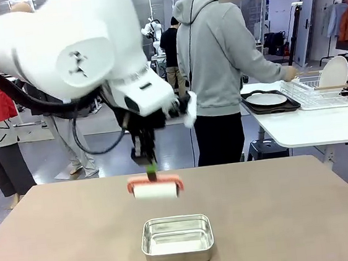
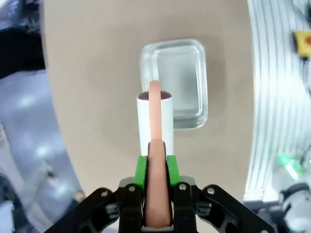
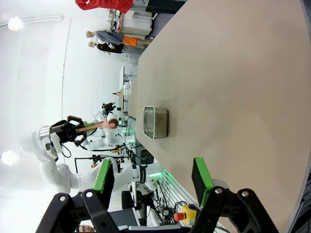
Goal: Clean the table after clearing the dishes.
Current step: Place the Lint Roller back on top of the Airtight Container.
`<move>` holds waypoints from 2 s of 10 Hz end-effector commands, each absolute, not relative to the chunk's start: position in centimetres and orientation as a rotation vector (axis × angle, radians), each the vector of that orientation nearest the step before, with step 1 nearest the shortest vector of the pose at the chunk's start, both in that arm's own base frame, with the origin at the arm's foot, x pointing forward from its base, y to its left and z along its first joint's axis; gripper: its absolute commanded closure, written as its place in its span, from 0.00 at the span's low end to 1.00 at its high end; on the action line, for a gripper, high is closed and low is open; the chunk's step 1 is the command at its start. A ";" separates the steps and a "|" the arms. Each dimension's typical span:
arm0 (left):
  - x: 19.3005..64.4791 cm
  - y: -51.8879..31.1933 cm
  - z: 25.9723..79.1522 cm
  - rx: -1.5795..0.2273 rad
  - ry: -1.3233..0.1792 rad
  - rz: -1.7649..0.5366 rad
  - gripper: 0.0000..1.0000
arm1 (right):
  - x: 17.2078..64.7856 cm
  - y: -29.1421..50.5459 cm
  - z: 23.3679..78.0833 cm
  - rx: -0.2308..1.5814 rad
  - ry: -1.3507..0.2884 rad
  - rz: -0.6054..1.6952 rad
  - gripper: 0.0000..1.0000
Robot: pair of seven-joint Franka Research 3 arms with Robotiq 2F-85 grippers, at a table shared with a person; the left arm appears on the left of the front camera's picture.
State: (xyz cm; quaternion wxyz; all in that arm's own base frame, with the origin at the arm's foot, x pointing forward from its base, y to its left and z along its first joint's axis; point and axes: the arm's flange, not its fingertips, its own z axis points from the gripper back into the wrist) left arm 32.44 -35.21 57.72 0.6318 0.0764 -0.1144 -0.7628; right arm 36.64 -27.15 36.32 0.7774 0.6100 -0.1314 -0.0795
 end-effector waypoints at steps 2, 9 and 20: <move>32.4 -35.2 57.7 0.175 -0.262 -1.746 0.79 | 36.3 -26.9 36.7 1.320 -0.275 -0.170 0.19; 36.9 -37.2 53.3 0.036 -0.207 -1.721 0.79 | 36.3 -26.9 36.7 1.320 -0.275 -0.170 0.19; 46.9 -38.5 42.7 -0.128 0.058 -1.567 0.79 | 36.3 -26.9 36.7 1.320 -0.275 -0.170 0.19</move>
